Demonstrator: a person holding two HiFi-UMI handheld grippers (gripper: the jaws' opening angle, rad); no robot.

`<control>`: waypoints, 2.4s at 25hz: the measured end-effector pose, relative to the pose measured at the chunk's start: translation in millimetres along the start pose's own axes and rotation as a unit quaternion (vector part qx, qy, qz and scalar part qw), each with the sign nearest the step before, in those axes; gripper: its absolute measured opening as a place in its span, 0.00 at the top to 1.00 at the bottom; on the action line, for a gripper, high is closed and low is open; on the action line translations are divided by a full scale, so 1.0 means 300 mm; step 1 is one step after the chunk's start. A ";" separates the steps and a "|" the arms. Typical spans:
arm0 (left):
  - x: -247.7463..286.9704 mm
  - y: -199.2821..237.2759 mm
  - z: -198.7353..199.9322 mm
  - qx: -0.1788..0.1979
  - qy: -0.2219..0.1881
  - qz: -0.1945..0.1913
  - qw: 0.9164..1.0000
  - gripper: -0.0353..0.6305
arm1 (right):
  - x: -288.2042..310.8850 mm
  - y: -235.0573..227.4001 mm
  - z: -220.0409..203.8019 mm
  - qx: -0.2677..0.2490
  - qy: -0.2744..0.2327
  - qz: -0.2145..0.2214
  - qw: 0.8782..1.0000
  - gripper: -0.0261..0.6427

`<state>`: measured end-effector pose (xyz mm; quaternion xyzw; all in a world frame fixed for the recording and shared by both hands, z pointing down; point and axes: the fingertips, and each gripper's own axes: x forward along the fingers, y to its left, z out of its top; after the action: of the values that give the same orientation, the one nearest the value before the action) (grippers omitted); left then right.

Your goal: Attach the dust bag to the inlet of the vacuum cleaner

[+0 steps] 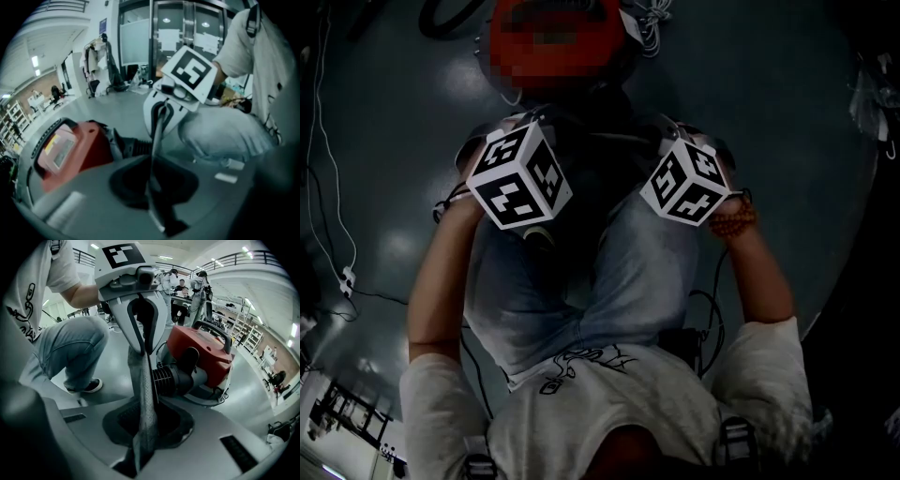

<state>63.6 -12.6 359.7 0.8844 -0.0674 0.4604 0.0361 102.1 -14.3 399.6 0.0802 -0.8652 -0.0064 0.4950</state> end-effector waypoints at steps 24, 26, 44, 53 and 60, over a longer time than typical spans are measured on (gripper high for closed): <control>-0.006 0.022 -0.015 -0.010 -0.007 0.013 1.000 0.91 | -0.010 -0.028 0.013 -0.033 -0.001 -0.022 0.999 0.88; -0.010 0.029 0.001 -0.002 -0.009 0.021 1.000 0.91 | -0.003 -0.025 0.003 -0.010 -0.010 -0.014 1.000 0.88; -0.014 0.041 0.000 -0.014 -0.029 0.031 0.999 0.91 | -0.012 -0.048 0.007 -0.017 -0.009 -0.027 0.999 0.86; -0.026 0.038 0.003 -0.016 -0.041 0.036 0.998 0.91 | -0.010 -0.047 0.012 -0.019 -0.016 -0.039 0.999 0.86; -0.035 0.017 0.010 -0.013 -0.044 0.048 0.998 0.91 | -0.039 -0.026 0.014 -0.036 -0.014 -0.064 0.997 0.87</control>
<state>59.4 -17.0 349.4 0.8991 -0.1168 0.4213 0.0223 105.4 -20.5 386.9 0.1170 -0.8644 -0.0701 0.4840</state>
